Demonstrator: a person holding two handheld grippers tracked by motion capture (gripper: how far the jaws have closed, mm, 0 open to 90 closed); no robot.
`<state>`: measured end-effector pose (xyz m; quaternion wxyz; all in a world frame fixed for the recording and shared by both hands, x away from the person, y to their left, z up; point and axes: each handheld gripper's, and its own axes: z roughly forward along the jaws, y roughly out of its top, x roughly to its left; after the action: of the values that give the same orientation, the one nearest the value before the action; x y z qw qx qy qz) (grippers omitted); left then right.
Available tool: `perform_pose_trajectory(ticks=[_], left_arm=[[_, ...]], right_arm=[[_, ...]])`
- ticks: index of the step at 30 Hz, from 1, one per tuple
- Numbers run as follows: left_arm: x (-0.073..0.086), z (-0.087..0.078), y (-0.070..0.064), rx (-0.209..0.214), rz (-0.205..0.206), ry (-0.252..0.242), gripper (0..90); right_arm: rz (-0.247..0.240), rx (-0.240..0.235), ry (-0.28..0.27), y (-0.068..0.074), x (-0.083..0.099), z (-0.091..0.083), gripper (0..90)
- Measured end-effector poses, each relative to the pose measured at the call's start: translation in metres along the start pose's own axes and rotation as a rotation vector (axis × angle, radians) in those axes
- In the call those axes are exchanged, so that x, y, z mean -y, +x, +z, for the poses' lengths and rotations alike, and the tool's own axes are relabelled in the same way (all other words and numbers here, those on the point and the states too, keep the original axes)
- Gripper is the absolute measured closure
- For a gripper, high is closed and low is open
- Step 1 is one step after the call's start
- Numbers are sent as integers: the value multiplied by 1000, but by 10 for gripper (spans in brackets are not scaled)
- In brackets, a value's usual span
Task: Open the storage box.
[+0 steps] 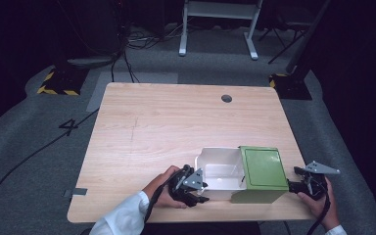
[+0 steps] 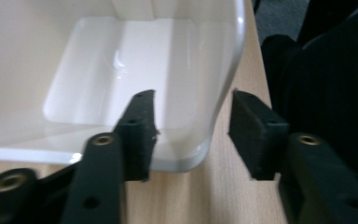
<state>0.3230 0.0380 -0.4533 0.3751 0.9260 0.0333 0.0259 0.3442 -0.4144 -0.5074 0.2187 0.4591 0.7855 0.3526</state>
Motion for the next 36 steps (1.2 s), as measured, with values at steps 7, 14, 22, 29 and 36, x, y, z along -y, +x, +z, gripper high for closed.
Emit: perform_pose_trajectory(ticks=[7,14,22,29,36], left_arm=[[3,-21,0,-67,-23,-30,364],[12,-43,1,-171,-62,-56,268],[26,-69,4,-273,-92,-46,241],[45,-84,10,-365,-137,-8,236],[66,-96,16,-427,-188,20,234]], right_arm=[[0,0,0,0,0,0,223],[0,-1,1,0,0,0,223],[1,-1,1,0,0,0,223],[1,-1,1,0,0,0,223],[1,-1,1,0,0,0,222]])
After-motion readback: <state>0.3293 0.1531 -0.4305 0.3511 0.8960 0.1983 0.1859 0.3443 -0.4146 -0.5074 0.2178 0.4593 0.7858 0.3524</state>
